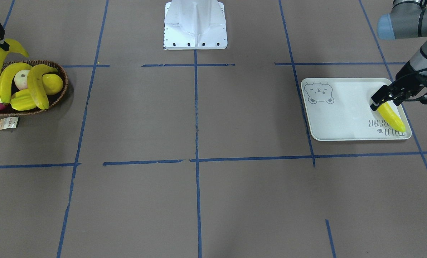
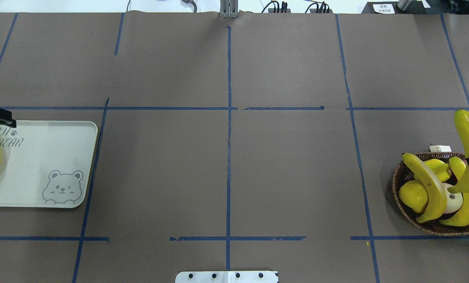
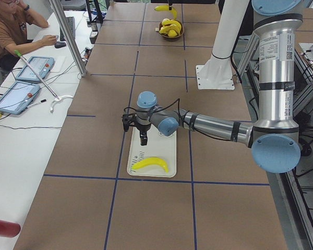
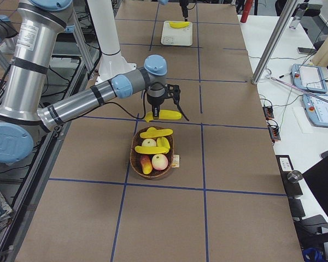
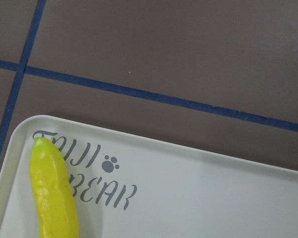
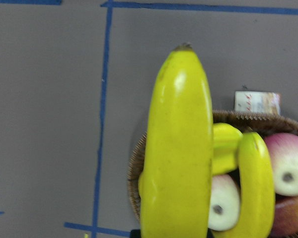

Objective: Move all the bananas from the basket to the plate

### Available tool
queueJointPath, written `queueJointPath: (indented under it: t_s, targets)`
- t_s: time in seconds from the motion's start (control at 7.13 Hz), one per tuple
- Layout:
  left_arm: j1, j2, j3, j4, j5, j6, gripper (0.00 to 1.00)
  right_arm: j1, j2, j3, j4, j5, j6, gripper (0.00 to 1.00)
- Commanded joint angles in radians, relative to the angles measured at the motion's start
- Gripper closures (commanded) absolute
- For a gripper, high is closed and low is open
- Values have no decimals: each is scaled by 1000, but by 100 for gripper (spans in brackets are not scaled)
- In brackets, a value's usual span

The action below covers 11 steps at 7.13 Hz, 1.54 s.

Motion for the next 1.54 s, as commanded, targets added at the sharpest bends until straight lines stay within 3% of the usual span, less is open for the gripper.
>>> queueJointPath:
  t_s: [0.0,0.42,0.56,0.7,0.98,1.12,1.4]
  targets:
    - [5,-21,3,-5,-32,0,1,-80,378,-114,-175,-3,2,98]
    - [11,-230,23,-11,-101,-117,1,-288,644,-231,-157,-68,183,98]
    - [54,-319,10,-14,-118,-205,1,-351,694,-260,-87,-82,284,98]
    - [129,-358,4,-99,-117,-283,1,-420,694,-266,51,-127,428,98]
    - [238,-465,70,-393,-98,-650,1,-538,697,-269,218,-276,625,99]
    - [261,-508,72,-452,-65,-793,2,-571,699,-271,266,-318,667,99]
    - [344,-562,67,-528,30,-853,4,-618,729,-280,297,-364,686,99]
